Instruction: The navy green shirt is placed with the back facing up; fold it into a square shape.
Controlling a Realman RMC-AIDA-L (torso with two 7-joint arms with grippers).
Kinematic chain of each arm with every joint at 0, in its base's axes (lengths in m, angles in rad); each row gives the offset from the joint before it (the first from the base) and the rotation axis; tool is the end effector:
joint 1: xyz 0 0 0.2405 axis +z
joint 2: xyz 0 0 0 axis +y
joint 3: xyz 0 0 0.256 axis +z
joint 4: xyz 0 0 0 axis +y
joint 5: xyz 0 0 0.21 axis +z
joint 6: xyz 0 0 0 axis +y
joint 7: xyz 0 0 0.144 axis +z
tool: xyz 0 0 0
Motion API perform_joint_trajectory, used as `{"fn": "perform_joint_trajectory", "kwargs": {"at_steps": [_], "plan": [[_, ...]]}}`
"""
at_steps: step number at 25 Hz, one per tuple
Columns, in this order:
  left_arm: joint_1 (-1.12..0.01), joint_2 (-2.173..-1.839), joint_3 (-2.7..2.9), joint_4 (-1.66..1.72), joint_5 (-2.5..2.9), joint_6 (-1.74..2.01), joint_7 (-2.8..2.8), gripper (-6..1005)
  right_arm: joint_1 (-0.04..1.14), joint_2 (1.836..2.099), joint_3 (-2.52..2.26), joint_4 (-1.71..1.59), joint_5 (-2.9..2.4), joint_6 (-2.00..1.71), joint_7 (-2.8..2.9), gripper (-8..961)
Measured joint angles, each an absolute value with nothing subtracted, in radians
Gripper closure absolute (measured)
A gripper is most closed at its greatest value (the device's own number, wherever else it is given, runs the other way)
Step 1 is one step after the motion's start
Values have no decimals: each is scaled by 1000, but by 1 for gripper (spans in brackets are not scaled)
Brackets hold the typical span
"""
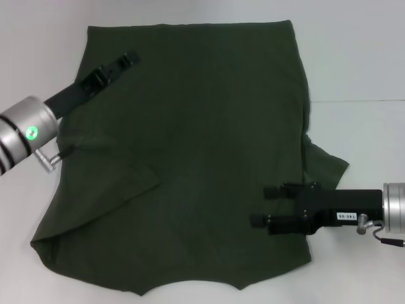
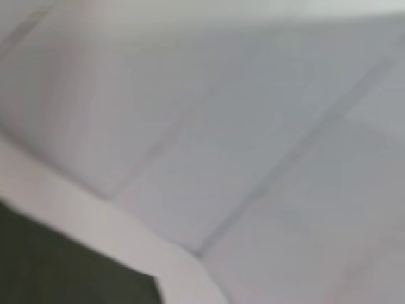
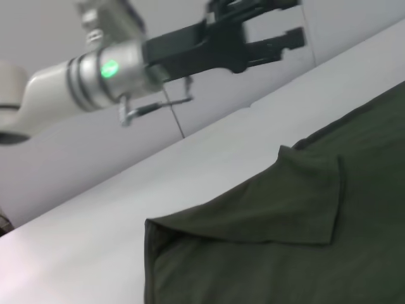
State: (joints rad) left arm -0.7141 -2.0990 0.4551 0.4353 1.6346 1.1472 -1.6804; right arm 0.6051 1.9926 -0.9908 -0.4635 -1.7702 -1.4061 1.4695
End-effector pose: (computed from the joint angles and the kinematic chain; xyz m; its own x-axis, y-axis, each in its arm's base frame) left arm -0.2355 0.4214 0.0191 0.1776 0.4172 0.8913 0.8892 -0.4561 0.0363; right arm 0.2526 0.3481 -0.0216 0.7598 -0.4554 -0.4640 -0.5356 -0.8430 -0.0495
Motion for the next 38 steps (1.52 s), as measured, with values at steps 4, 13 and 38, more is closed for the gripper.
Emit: {"fn": "perform_joint_trajectory", "kwargs": {"at_steps": [4,13,38], "plan": [[-674,-2089,459,451,1667,1290,-1564,200,610,1987,-973,-467,-1770,-1405,1491,37],[-577,-2077,455,552,1918,1531,-1316,195,632,1967,-955,-474,-1772,-1382,1568,37],[-535,-2082,437,592,2205,1626,-1213,190,699,1806,-859,-501,-1922,-1416,2391,38]]}}
